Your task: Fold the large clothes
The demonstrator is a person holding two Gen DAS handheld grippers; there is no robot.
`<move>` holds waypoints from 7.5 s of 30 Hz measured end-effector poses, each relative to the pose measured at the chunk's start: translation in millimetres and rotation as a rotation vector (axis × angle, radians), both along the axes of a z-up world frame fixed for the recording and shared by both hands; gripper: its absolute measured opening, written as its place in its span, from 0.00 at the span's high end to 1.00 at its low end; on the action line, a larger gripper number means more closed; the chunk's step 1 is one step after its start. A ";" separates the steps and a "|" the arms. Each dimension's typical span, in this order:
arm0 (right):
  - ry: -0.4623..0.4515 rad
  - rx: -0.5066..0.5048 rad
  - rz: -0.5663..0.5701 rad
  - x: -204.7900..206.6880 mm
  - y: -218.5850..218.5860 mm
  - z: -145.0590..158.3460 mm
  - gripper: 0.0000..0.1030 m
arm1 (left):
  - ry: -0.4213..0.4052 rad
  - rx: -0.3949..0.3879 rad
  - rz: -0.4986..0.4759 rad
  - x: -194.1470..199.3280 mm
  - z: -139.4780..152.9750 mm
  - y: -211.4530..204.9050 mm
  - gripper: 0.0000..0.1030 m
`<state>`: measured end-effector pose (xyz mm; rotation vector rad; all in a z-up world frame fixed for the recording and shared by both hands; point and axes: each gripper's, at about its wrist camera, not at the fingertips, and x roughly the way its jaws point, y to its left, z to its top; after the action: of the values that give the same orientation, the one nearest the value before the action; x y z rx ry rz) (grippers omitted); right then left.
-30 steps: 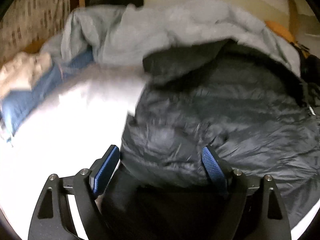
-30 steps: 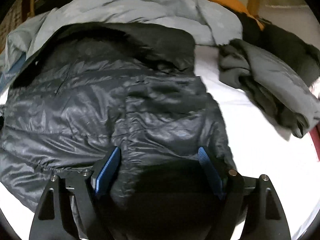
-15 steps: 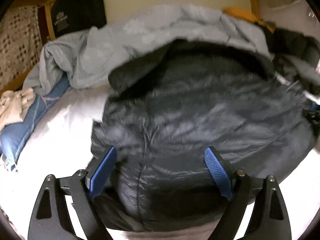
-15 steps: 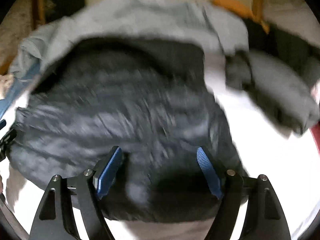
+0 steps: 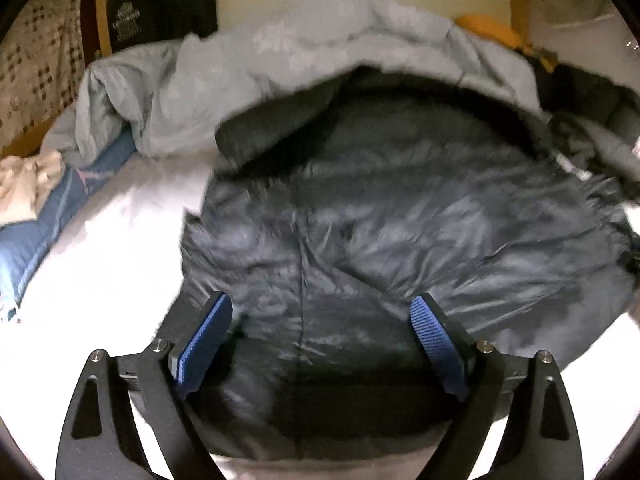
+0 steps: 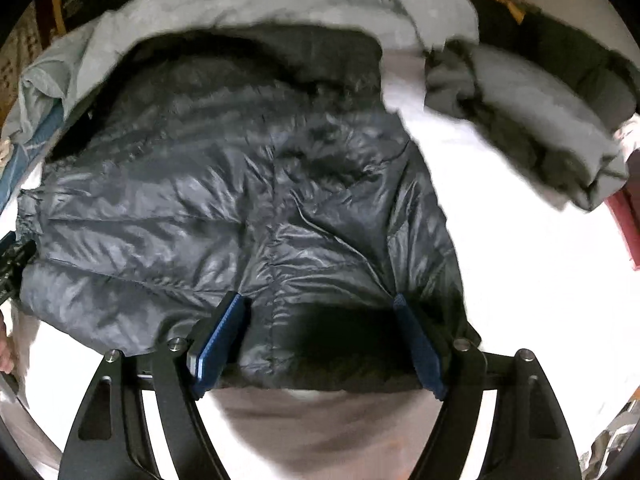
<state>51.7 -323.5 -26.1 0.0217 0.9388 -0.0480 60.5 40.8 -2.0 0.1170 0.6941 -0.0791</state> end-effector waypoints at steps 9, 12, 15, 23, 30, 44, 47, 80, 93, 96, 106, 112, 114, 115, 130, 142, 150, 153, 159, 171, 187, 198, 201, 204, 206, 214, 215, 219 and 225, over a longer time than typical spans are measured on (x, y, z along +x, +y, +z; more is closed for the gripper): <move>-0.251 -0.062 0.187 -35.5 34.8 43.8 0.24 | -0.095 -0.031 -0.078 -37.5 40.0 9.6 0.14; -0.240 -0.108 0.220 -38.8 43.1 42.1 0.24 | -0.087 0.000 -0.107 -52.7 22.1 11.9 0.18; -0.203 -0.136 0.267 -43.5 50.9 35.7 0.24 | -0.059 0.025 -0.173 -64.9 14.1 7.4 0.20; -0.155 -0.234 0.381 -64.9 77.5 12.1 0.24 | 0.037 0.218 -0.258 -64.3 -15.6 -26.2 0.20; -0.066 -0.371 0.341 -63.4 72.4 -10.7 0.24 | 0.112 0.304 -0.230 -66.5 -34.3 -28.8 0.19; -0.036 -0.311 0.194 -34.3 34.8 -8.6 0.24 | 0.087 0.283 -0.005 -33.6 -31.4 12.0 0.33; -0.078 -0.311 0.225 -42.5 37.2 -0.8 0.24 | 0.064 0.335 -0.023 -39.6 -31.2 7.4 0.33; -0.018 -0.034 0.181 -123.7 1.4 68.9 0.91 | 0.060 0.130 0.014 -111.0 52.5 15.4 0.81; 0.122 0.077 0.133 47.4 -11.7 41.4 0.80 | 0.275 0.045 0.030 51.3 3.2 23.8 0.69; 0.169 0.156 0.146 67.7 -15.9 16.0 0.78 | 0.292 0.058 0.010 58.9 -15.5 19.9 0.66; 0.094 0.088 0.131 71.0 -5.5 13.6 0.75 | 0.178 0.038 -0.018 52.6 -2.1 25.3 0.60; -0.175 -0.016 0.110 35.6 2.4 65.8 0.40 | -0.124 -0.001 -0.034 6.3 56.8 25.6 0.19; -0.278 -0.012 0.089 25.8 4.0 81.8 0.36 | -0.182 -0.029 -0.047 -3.1 68.8 25.1 0.17; -0.308 -0.007 0.088 24.8 5.6 87.0 0.36 | -0.186 -0.038 -0.054 -3.5 70.9 24.4 0.15; 0.007 -0.030 0.109 78.3 24.8 -0.1 0.31 | 0.251 0.001 0.156 65.0 -25.1 44.0 0.04; -0.159 0.009 0.124 49.8 27.7 38.6 0.30 | -0.001 -0.160 0.092 28.0 41.6 52.3 0.12; -0.383 -0.038 0.101 30.7 31.5 83.5 0.30 | -0.054 -0.023 0.150 33.9 46.3 48.3 0.12; -0.385 -0.024 0.121 42.8 44.6 102.3 0.30 | -0.010 -0.051 0.185 45.9 35.5 55.2 0.12; -0.374 0.045 0.221 100.8 108.4 144.9 0.29 | 0.268 -0.135 0.228 69.3 -19.8 67.1 0.12; -0.107 0.092 0.191 298.7 223.6 93.0 0.28 | 0.124 -0.171 0.186 62.3 12.5 70.3 0.15; -0.192 0.071 0.188 298.5 218.3 106.2 0.98 | 0.025 -0.170 0.167 53.8 35.7 81.7 0.15; -0.138 0.051 0.111 140.7 144.7 113.4 0.98 | 0.036 -0.102 0.168 51.0 33.0 69.6 0.16; -0.020 0.175 0.108 114.1 119.5 71.3 0.96 | 0.039 -0.051 0.176 50.8 29.7 64.9 0.16; -0.036 0.162 0.090 95.9 102.7 54.4 0.73 | 0.009 0.002 0.193 47.1 29.7 60.3 0.17; -0.061 0.158 0.046 88.0 86.7 52.8 0.30 | -0.023 0.034 0.180 43.0 33.4 56.8 0.17; -0.221 0.308 -0.026 104.4 24.3 87.3 0.18 | -0.056 -0.028 0.134 40.1 44.0 52.1 0.17; -0.200 0.349 -0.025 114.6 19.8 84.2 0.18 | -0.062 -0.012 0.135 40.3 43.5 51.4 0.17; -0.096 0.411 -0.067 155.8 18.3 57.8 0.18 | -0.049 0.013 0.162 43.8 38.5 52.1 0.17; 0.042 0.512 -0.005 183.1 31.8 17.2 0.73 | -0.048 0.027 0.183 45.4 38.3 54.7 0.17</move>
<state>234.8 -291.7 -8.9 0.4978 0.9730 0.1891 105.9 95.6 36.4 0.0806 0.6549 0.1082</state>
